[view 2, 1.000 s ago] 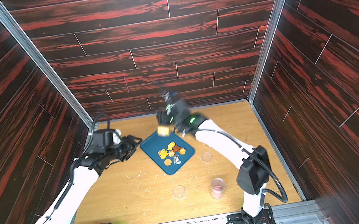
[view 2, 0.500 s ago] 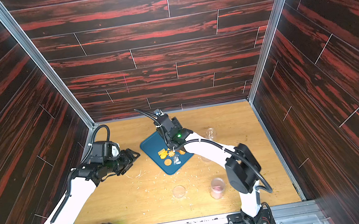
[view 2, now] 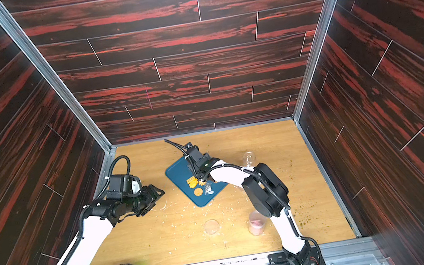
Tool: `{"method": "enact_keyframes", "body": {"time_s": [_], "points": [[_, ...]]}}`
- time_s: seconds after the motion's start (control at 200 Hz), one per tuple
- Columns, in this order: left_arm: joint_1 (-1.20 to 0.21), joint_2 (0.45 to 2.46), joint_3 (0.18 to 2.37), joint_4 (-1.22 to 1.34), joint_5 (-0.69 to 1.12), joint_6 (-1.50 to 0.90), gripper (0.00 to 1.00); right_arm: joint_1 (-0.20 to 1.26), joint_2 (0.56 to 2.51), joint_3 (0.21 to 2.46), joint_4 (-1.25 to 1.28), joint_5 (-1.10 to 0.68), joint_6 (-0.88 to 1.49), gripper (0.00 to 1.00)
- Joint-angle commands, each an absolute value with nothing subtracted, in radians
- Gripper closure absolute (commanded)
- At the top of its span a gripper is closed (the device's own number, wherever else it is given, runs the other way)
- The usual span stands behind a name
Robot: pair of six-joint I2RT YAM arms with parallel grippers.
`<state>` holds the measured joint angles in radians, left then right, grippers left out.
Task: Pour the cookies out of the jar
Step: Pour the cookies in the jar onto the tray.
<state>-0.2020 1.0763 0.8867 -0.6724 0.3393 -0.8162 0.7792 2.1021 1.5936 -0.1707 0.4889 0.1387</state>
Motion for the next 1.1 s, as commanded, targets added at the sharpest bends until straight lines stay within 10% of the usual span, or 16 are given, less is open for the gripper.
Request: {"method": "enact_keyframes", "body": {"time_s": [0.0, 0.301, 1.097], "points": [[-0.196, 1.066, 0.861, -0.626, 0.373, -0.837, 0.30, 0.763, 2.024, 1.667, -0.242, 0.416, 0.240, 0.30], [-0.199, 1.173, 0.895, -0.464, 0.427, -0.873, 0.34, 0.584, 1.857, 1.865, -0.671, -0.104, 0.742, 0.30], [-0.438, 1.464, 1.099, -0.089, 0.451, -1.156, 0.47, 0.627, 1.644, 1.636, -0.537, -0.128, 1.064, 0.31]]}}
